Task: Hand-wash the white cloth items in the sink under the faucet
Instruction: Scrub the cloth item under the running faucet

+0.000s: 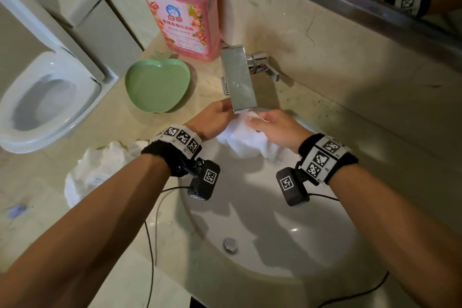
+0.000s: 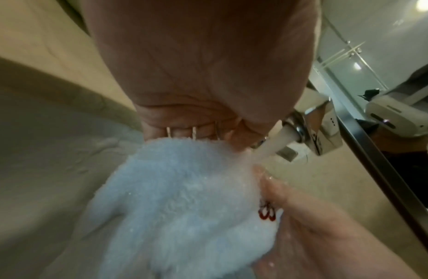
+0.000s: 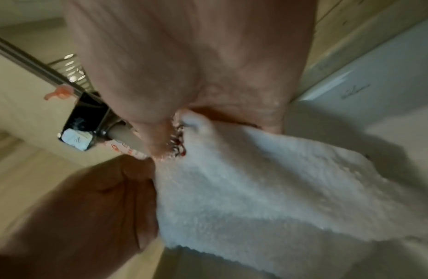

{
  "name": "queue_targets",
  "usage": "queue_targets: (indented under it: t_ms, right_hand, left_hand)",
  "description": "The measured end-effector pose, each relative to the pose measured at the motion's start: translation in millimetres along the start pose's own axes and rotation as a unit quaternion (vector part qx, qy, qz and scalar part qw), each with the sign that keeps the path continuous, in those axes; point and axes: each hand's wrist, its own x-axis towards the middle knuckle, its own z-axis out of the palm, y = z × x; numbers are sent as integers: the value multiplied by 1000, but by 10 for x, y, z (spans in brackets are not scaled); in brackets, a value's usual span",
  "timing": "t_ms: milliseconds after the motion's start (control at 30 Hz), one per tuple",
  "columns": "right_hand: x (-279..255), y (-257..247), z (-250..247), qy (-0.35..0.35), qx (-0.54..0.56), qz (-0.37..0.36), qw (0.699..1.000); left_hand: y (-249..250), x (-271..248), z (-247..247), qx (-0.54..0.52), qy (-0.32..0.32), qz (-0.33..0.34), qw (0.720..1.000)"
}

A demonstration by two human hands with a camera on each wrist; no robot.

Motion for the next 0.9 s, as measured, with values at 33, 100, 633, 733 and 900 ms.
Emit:
queue_targets:
  t_ms: [33,100,633,733,900]
  right_hand:
    - [10,-34,37,1,33,-13,999]
    - [44,-118,97,5,87,-35,996]
    - [-58,-33,30,-27,98,-52,993]
    - [-46,5,16,2,52,-35,998]
    - [-2,-64,-78,25,153,-29,987]
  left_hand:
    - [-34,-7,-41,6,5,-26,1000]
    - [-77,-68,-107,51,9,-66,996]
    - [0,-33,46,108,11,13,994]
    - [60,11,21,32,1,26,999]
    - [-38,-37,-18,7,-35,-53,998]
